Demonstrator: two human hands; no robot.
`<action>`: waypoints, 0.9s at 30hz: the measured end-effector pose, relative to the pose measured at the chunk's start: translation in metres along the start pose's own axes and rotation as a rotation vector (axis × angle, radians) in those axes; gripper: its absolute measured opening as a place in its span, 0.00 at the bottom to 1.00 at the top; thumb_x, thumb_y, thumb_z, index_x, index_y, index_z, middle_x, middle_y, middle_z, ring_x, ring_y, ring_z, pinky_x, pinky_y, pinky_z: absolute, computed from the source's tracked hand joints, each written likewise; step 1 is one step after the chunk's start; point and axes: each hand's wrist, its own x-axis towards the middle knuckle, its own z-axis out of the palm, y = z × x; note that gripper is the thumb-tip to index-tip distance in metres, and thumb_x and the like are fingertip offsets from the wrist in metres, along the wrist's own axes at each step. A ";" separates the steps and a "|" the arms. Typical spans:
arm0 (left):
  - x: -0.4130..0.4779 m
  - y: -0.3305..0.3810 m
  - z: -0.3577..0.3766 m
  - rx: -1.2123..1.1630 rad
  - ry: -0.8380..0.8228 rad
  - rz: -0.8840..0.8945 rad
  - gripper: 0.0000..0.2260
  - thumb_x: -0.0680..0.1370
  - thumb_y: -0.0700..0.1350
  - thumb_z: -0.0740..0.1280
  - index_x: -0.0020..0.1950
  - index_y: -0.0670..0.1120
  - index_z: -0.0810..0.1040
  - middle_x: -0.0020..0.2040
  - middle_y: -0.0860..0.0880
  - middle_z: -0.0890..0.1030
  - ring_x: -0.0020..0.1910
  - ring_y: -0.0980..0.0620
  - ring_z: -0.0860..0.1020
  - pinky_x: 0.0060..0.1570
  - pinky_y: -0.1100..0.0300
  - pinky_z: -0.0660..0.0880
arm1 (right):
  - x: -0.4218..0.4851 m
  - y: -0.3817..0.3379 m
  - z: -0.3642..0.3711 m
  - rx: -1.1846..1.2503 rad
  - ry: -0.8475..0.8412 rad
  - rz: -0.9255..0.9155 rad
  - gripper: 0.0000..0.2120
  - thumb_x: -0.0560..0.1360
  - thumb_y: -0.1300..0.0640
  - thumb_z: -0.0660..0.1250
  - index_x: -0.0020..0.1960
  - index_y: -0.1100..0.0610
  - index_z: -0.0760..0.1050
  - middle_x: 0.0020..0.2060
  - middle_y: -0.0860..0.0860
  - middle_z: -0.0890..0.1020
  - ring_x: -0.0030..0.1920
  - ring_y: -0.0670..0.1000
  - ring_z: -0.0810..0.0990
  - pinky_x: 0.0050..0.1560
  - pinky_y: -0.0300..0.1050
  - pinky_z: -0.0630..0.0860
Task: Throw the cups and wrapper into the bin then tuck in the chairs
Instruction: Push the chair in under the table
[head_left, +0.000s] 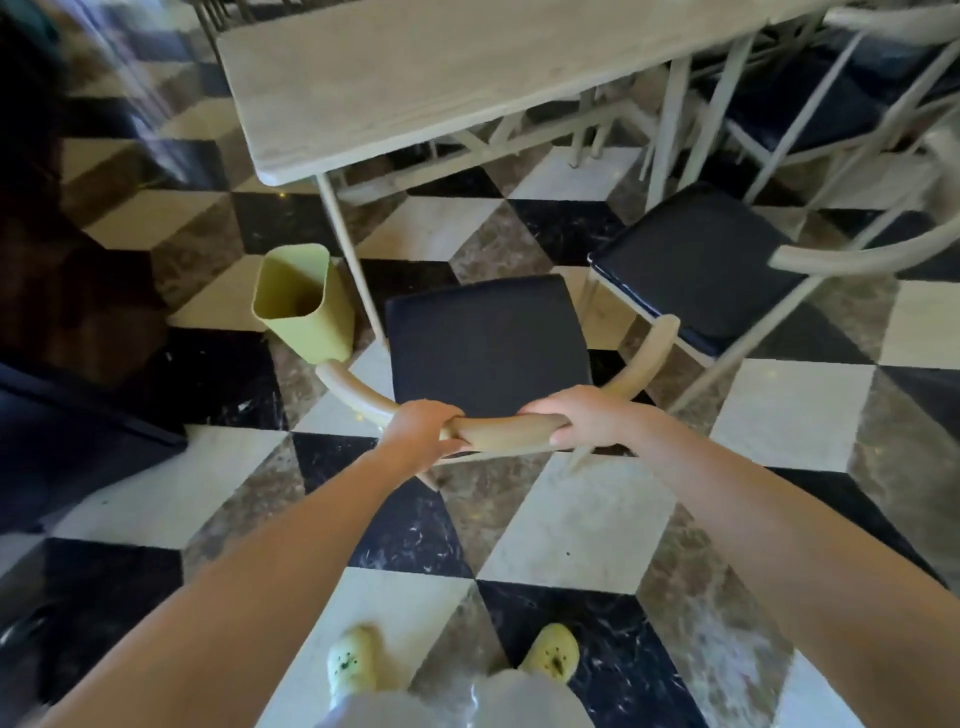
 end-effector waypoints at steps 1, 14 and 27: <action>0.000 0.006 0.002 -0.014 0.006 -0.030 0.17 0.76 0.49 0.68 0.64 0.49 0.76 0.60 0.49 0.80 0.60 0.48 0.76 0.61 0.58 0.71 | -0.004 0.015 -0.005 -0.006 -0.021 -0.005 0.25 0.76 0.58 0.65 0.72 0.48 0.66 0.68 0.47 0.73 0.66 0.51 0.72 0.64 0.46 0.68; 0.014 -0.023 -0.004 0.126 -0.107 0.020 0.16 0.74 0.59 0.67 0.60 0.55 0.77 0.54 0.56 0.81 0.57 0.53 0.77 0.66 0.52 0.66 | -0.016 0.064 0.006 -0.135 0.291 -0.080 0.22 0.75 0.49 0.68 0.66 0.53 0.72 0.63 0.48 0.77 0.65 0.51 0.71 0.68 0.44 0.60; 0.038 -0.063 -0.015 0.095 -0.143 0.047 0.13 0.73 0.59 0.69 0.53 0.55 0.77 0.47 0.58 0.79 0.52 0.55 0.74 0.67 0.51 0.60 | 0.004 0.063 -0.015 -0.201 0.247 -0.117 0.23 0.75 0.53 0.68 0.68 0.55 0.71 0.62 0.49 0.77 0.63 0.49 0.72 0.64 0.39 0.64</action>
